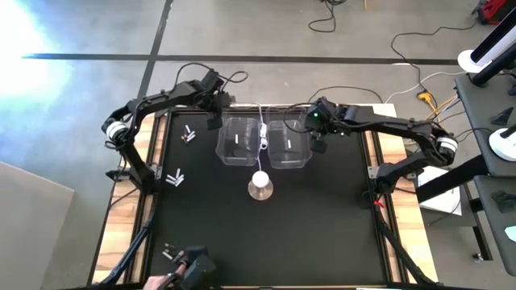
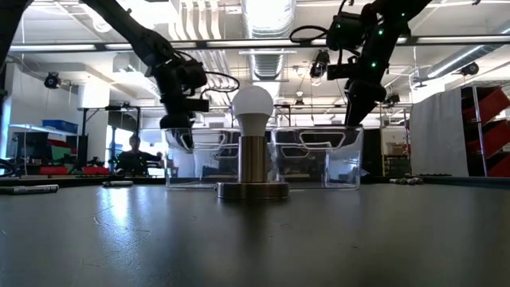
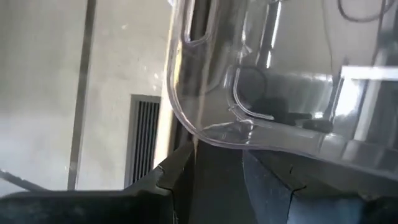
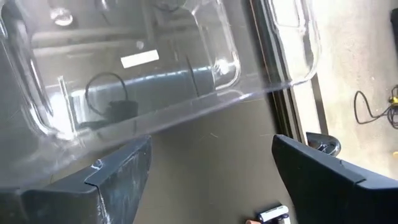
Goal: Sort batteries
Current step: Move the bottom transparent bin to the middle, then put the white battery into the left transparent bin
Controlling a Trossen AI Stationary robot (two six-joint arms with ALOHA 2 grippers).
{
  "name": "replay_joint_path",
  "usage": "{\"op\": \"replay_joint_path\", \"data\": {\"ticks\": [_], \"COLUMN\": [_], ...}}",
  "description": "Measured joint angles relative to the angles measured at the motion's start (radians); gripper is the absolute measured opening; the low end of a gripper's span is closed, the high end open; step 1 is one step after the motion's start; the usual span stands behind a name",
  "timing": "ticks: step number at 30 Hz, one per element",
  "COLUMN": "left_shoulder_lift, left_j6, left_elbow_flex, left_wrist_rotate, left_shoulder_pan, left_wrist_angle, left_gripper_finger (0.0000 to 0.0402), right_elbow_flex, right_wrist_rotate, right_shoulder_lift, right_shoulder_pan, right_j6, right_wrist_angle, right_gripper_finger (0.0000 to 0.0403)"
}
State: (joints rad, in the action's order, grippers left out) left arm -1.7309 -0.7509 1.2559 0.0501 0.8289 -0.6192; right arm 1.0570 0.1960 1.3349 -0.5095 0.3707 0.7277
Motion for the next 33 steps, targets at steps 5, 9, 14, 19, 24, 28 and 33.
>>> {"op": "replay_joint_path", "data": {"ticks": [5, 9, 14, 19, 24, 28, 33], "left_shoulder_lift": [0.039, 0.141, 0.311, 0.456, 0.544, 0.579, 0.618], "left_j6": [0.034, 0.069, 0.145, 0.226, 0.284, 0.306, 0.322], "left_elbow_flex": [0.004, -0.004, -0.091, -0.229, -0.339, -0.395, -0.414], "left_wrist_rotate": [-0.015, -0.014, -0.035, -0.053, -0.140, -0.145, -0.143], "left_shoulder_pan": [0.001, 0.017, 0.020, 0.001, -0.053, -0.119, -0.151], "left_wrist_angle": [-0.037, -0.024, -0.016, 0.064, 0.164, 0.222, 0.227], "left_gripper_finger": [0.0116, 0.0117, 0.0117, 0.0117, 0.0117, 0.0117, 0.0117], "right_elbow_flex": [-0.001, -0.016, -0.084, -0.122, -0.122, -0.122, -0.122], "right_wrist_rotate": [0.038, 0.019, -0.005, -0.004, -0.005, -0.006, -0.023], "right_shoulder_lift": [-0.076, -0.142, -0.148, -0.088, -0.034, -0.001, 0.017], "right_shoulder_pan": [0.001, 0.001, -0.009, -0.022, -0.021, -0.021, 0.001], "right_j6": [-0.018, -0.064, -0.055, -0.033, -0.019, -0.033, -0.048], "right_wrist_angle": [0.015, 0.027, 0.027, -0.016, -0.045, -0.024, -0.028], "right_gripper_finger": [0.0322, 0.0320, 0.0329, 0.0334, 0.0328, 0.0328, 0.0331]}}
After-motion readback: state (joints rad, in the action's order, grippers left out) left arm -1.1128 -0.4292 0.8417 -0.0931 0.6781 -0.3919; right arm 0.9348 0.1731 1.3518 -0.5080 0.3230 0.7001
